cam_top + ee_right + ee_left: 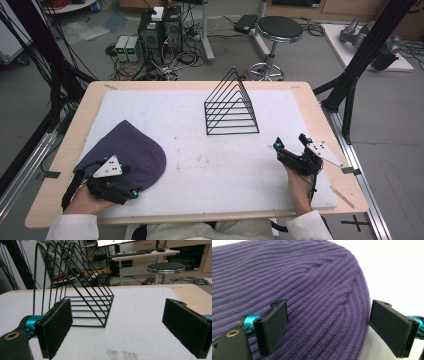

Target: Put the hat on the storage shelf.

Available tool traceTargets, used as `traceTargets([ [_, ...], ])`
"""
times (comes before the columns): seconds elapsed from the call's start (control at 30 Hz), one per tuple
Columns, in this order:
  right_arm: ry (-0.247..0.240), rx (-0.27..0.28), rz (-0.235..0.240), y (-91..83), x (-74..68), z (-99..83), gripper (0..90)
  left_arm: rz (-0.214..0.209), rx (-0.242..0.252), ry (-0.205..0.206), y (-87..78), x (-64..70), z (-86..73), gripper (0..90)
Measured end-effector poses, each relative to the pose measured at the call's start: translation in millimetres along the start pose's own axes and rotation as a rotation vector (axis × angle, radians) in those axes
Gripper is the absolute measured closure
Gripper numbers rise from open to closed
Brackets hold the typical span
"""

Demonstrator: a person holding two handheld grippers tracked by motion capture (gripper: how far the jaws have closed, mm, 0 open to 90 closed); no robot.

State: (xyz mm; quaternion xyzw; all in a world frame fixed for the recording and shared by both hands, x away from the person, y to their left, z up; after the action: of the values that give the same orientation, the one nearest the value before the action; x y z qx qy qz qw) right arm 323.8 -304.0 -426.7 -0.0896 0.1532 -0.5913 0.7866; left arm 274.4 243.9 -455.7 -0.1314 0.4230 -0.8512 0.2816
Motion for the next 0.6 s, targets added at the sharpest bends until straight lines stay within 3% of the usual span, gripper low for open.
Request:
traceTargets([
  [0.1,-0.001,0.000,0.000,0.0,0.1,-0.1,8.7,-0.005,-0.007,0.005,0.5,-0.8,-0.9,15.5],
  [0.2,0.002,-0.002,-0.001,-0.2,0.2,-0.1,8.7,0.031,-0.025,0.046,3.8,1.8,-1.6,15.8],
  [0.4,0.003,0.002,-0.005,-0.7,0.5,0.1,8.7,0.037,-0.021,0.046,3.0,0.4,-1.5,19.6],
  [0.43,0.004,0.003,-0.005,-0.7,0.5,0.1,8.7,0.040,-0.021,0.045,2.3,-0.6,-1.5,25.7],
  [0.47,0.004,0.003,-0.005,-0.7,0.5,0.1,8.7,0.046,-0.014,0.038,1.5,-1.8,-1.7,25.7],
  [0.5,0.003,0.002,-0.004,-0.5,0.4,0.1,8.7,0.048,-0.010,0.036,1.0,-2.9,-2.0,36.0],
  [0.53,0.003,0.002,-0.004,-0.5,0.4,0.1,8.7,0.058,-0.006,0.035,0.0,-4.4,-2.3,36.0],
  [0.6,0.003,0.002,-0.002,-0.5,0.2,0.1,8.7,0.097,-0.001,0.025,-2.2,-8.2,-3.4,49.8],
])
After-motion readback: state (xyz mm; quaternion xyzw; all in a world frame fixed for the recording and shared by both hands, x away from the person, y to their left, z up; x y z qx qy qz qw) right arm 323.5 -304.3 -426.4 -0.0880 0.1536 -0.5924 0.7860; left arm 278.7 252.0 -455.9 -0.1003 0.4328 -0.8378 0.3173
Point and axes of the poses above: each handheld gripper's, and its own axes: y roughly forward along the jaws, z roughly out of its top, x roughly to its right, the point moved 2 cm from there along y, roughly forward along the jaws, and after that the axes turned 11 degrees about -x, right-handed, at the moved point
